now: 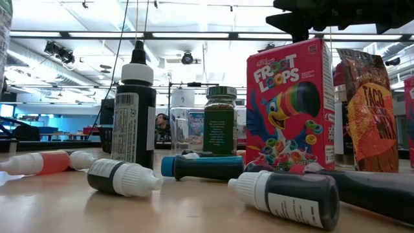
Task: Pick & Place Kitchen Items
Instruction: Put the green cereal box into the transparent bin
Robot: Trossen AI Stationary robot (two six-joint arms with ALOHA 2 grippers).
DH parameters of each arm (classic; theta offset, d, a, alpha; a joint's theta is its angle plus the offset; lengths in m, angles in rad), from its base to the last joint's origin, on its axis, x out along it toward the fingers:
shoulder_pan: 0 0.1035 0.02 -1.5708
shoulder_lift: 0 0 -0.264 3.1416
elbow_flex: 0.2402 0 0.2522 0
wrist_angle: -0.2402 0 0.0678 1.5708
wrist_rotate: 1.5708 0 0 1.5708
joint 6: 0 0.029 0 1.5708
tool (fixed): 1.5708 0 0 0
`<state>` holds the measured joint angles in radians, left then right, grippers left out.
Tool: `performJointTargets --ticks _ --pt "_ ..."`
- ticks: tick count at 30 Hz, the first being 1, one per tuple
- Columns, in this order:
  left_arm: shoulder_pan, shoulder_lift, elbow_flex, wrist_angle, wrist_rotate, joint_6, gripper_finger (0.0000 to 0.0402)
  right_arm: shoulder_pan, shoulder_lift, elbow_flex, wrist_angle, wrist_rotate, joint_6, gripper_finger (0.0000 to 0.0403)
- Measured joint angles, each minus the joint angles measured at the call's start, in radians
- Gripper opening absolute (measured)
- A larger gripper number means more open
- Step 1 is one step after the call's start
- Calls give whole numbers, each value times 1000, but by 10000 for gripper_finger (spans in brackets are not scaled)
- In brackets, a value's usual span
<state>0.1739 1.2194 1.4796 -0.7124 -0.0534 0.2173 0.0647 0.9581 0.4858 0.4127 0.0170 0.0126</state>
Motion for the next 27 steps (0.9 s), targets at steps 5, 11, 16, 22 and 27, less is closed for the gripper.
performJointTargets --ticks 5,11,16,22,27 --pt "-73 -18 0 -84 -3 -78 242 0 4 0 4 0 -14 214" --pt "-153 -6 -1 -142 -5 -138 242 0 10 0 2 0 -20 214" --pt "-236 -12 -69 -103 -9 -225 242 0 10 0 -2 0 -20 214" --pt "-379 -15 -228 17 -58 -409 242 0 10 0 -4 1 -25 214" --pt "-506 3 -354 198 -100 -526 242 0 10 0 9 1 -71 214"
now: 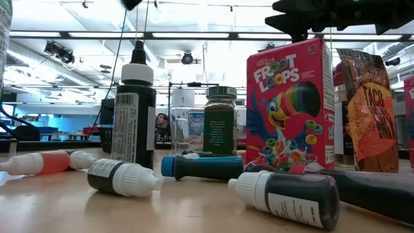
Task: Pick & Place Kitchen Items
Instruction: Put the green cereal box into the transparent bin
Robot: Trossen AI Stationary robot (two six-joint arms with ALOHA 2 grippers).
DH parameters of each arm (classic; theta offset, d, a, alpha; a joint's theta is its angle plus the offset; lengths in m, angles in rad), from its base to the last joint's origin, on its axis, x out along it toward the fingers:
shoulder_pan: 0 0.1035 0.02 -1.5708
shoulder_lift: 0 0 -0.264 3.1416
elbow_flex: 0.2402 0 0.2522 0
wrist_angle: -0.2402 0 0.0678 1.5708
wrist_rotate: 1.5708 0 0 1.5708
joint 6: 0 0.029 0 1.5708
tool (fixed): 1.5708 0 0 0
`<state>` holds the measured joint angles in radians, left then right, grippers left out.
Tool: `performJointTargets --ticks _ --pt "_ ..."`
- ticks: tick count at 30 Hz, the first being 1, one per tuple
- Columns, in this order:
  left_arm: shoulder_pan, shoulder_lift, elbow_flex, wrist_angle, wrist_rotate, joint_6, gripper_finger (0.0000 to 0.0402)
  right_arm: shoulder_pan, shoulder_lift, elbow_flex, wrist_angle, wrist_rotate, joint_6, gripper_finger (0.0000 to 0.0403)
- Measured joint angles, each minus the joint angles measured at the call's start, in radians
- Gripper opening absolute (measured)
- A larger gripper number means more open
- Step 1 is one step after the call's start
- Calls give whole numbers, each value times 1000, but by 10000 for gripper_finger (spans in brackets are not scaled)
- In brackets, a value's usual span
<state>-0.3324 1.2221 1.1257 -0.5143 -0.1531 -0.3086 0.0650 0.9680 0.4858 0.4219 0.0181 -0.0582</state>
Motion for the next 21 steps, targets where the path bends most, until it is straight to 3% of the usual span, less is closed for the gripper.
performJointTargets --ticks 6,12,21 --pt "-108 20 -17 52 -108 -205 242 0 0 0 49 1 -60 214" --pt "-161 61 -16 82 -196 -210 242 0 1 0 93 3 -92 214" --pt "-184 204 -18 86 -89 -276 242 -3 8 0 247 3 -262 214"
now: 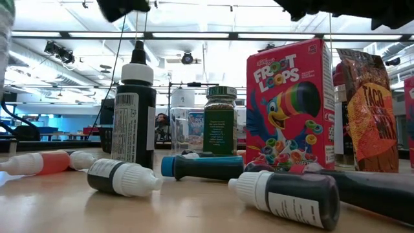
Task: Pick & Place Kitchen Items
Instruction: Put the green cereal box into the transparent bin
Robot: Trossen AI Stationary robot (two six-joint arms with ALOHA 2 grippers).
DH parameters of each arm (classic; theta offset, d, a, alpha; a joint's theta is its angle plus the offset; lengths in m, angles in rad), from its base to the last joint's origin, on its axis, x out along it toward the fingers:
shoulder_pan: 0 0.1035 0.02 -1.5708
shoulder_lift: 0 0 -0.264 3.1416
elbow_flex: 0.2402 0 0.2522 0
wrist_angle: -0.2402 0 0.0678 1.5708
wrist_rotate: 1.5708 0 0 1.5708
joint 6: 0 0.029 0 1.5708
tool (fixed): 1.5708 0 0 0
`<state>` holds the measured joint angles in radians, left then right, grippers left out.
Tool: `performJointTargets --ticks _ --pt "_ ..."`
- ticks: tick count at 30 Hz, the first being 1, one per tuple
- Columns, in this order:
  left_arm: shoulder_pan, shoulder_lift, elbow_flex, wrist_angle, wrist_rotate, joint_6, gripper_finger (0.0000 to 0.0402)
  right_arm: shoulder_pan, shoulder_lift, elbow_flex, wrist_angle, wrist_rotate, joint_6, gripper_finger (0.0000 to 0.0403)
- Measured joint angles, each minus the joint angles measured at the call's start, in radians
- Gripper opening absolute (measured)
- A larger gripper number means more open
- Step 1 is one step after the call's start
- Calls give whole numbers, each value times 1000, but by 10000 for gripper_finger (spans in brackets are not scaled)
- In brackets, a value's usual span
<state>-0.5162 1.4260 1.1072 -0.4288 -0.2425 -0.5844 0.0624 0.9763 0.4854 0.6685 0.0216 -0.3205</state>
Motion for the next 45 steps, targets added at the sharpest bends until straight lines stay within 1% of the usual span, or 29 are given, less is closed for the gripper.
performJointTargets --ticks 2,4,7,10,18,21,24,26,30,36,39,45 --pt "-6 33 9 15 22 -4 242 -4 7 0 47 -1 -10 214" --pt "-21 59 10 32 22 -6 242 -7 25 1 113 -2 -18 214" --pt "-54 94 10 102 22 -9 242 -13 57 1 176 -2 -39 214" --pt "-96 113 11 144 16 -45 242 -19 81 0 211 -4 -66 214" --pt "-212 115 10 132 -121 -166 242 -26 120 0 292 -14 -75 214" --pt "-252 115 10 87 -144 -244 242 -26 123 0 296 -14 -54 214" --pt "-290 115 10 7 -180 -343 242 -26 123 0 297 -14 -51 214" --pt "-317 115 10 -24 -204 -381 242 -26 123 0 296 -15 -28 214" --pt "-350 132 10 2 -231 -396 242 -26 123 0 278 -14 27 214" --pt "-379 165 9 -24 -247 -398 242 -26 122 0 249 -14 48 214" --pt "-381 191 9 -25 -236 -404 242 -26 122 0 241 -14 76 214" --pt "-382 245 7 -36 -214 -405 242 -26 122 0 234 -14 77 214"
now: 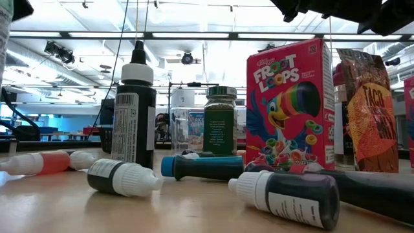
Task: Pick & Place Kitchen Items
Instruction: Put the green cereal box into the transparent bin
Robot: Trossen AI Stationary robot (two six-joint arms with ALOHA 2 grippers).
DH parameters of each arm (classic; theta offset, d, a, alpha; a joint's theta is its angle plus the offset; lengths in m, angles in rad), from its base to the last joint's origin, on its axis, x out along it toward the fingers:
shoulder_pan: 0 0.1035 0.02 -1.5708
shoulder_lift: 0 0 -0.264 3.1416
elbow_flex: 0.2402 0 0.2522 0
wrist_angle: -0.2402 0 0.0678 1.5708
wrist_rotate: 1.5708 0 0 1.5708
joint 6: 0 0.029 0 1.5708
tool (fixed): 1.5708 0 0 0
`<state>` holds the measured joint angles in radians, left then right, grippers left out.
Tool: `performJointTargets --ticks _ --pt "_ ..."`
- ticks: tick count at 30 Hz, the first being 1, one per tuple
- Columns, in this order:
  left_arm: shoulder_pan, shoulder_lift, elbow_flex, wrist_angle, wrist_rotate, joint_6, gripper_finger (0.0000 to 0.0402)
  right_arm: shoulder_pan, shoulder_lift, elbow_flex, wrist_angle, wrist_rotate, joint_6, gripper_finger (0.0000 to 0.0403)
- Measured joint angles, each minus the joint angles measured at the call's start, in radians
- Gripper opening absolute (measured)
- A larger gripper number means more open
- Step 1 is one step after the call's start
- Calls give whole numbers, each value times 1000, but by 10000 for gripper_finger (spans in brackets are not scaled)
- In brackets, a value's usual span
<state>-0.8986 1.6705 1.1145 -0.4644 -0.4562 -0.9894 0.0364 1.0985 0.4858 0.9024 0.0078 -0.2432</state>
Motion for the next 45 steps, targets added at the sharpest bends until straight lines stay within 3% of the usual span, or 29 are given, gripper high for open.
performJointTargets --ticks 8,20,26,38,42,45 --pt "6 12 0 -25 -11 -2 233 0 0 0 0 1 0 214" --pt "69 12 0 -1 -2 25 136 0 0 0 0 2 -1 214" --pt "121 -19 21 9 16 88 123 0 0 0 0 2 -1 214" --pt "221 -219 135 0 -152 413 133 0 0 0 0 2 -1 214" --pt "284 -287 137 0 -270 552 131 0 0 0 0 2 -1 214" --pt "352 -323 137 3 -296 684 133 0 0 0 0 2 -1 214"
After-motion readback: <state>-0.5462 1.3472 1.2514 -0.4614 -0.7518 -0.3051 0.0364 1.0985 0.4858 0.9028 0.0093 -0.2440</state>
